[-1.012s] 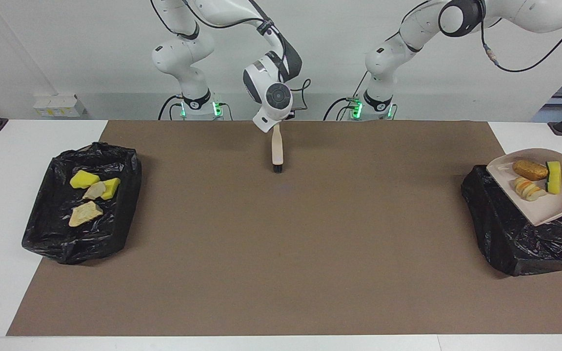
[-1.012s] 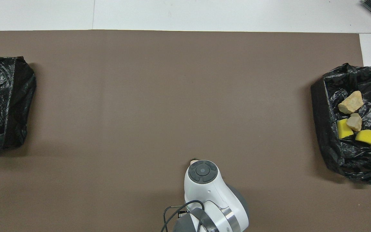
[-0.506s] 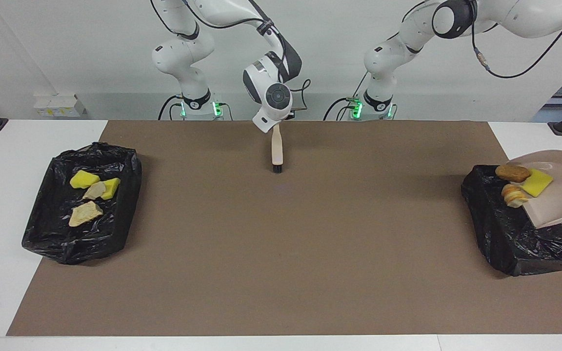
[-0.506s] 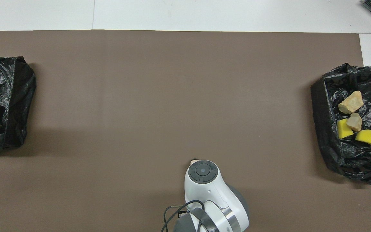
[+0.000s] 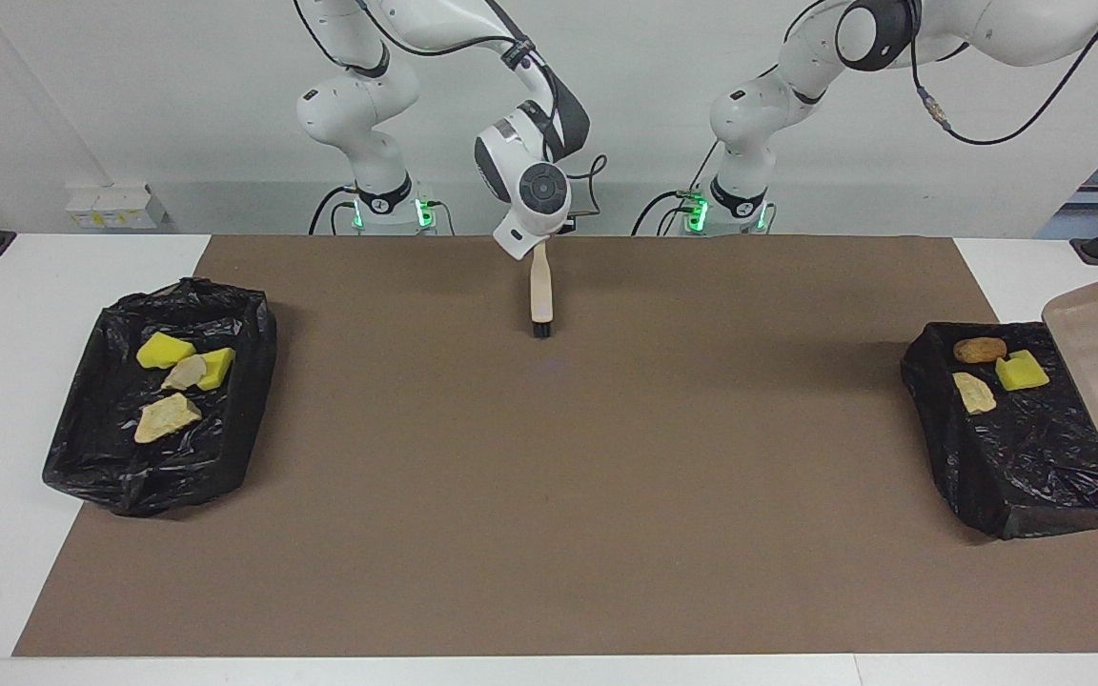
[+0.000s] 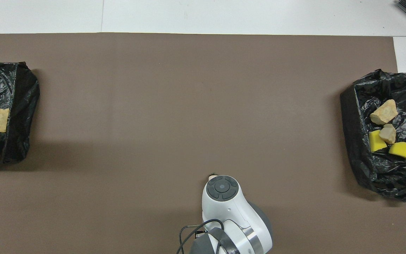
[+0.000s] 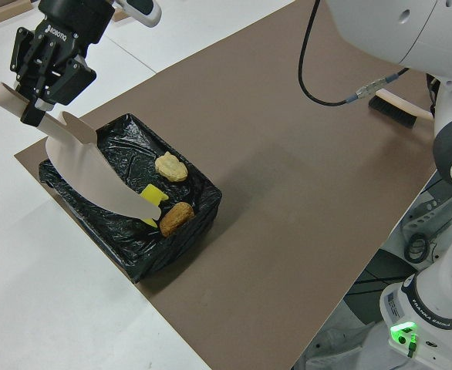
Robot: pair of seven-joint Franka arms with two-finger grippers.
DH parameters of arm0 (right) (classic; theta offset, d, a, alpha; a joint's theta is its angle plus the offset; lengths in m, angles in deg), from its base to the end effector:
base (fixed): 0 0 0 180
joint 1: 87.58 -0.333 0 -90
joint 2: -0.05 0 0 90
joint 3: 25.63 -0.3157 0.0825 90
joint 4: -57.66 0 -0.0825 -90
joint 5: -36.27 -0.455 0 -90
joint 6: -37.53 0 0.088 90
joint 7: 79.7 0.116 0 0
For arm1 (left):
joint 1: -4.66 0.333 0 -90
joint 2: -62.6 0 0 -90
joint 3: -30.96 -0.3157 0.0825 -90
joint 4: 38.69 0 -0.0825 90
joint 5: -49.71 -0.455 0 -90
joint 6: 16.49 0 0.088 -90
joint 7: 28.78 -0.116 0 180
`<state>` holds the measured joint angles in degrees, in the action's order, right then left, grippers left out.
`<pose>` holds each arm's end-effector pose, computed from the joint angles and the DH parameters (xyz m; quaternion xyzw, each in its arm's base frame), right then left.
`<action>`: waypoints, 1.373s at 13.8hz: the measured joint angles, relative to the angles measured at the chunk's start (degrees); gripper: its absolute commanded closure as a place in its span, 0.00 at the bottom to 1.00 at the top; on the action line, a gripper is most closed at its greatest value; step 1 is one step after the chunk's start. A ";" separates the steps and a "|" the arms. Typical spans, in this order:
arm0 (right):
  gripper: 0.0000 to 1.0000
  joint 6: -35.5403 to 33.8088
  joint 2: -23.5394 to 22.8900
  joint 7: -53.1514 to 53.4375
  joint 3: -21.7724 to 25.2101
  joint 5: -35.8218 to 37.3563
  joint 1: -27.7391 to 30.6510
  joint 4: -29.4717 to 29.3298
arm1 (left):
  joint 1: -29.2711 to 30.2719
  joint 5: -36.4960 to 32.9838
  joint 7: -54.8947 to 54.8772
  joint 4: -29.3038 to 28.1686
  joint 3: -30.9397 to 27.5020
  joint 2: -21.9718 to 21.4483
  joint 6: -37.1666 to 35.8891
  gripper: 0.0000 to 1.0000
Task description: Sweep and dump trash in bin
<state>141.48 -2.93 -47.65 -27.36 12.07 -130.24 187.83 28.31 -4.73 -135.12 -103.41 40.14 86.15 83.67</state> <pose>0.3402 0.3856 0.2547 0.9513 0.0023 -0.3081 0.0073 0.7086 0.2958 0.6294 -0.6079 0.6621 0.3269 0.2919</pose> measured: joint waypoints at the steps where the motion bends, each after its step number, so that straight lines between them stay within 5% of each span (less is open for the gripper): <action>1: 1.00 0.00 0.00 0.00 0.01 0.00 0.00 0.00 | -0.89 -1.41 1.07 -0.08 -0.01 -1.00 -0.21 1.00; 4: 0.93 0.06 0.00 0.00 0.02 0.00 0.00 0.01 | -2.72 -3.82 3.69 -0.85 0.05 -2.88 -1.10 1.00; 5: 0.70 0.07 0.00 0.00 0.02 0.00 0.00 0.01 | -2.93 -3.91 4.00 -1.06 0.04 -3.26 -1.45 1.00; 6: 0.01 0.08 0.00 0.01 0.03 0.00 0.00 0.02 | -3.02 -3.92 4.12 -1.14 0.04 -3.53 -2.03 1.00; 13: 0.00 0.70 0.04 0.04 0.74 0.07 1.20 -3.64 | -7.37 0.98 4.62 -1.40 0.81 -5.31 -13.76 1.00; 19: 0.00 -6.33 1.30 -0.28 1.31 9.74 14.65 -15.31 | -14.55 15.01 16.66 -6.21 1.18 -7.59 -20.58 1.00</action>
<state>135.15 -1.62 -47.93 -26.04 21.81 -115.59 172.53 13.76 10.27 -118.46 -109.61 41.31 78.56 63.09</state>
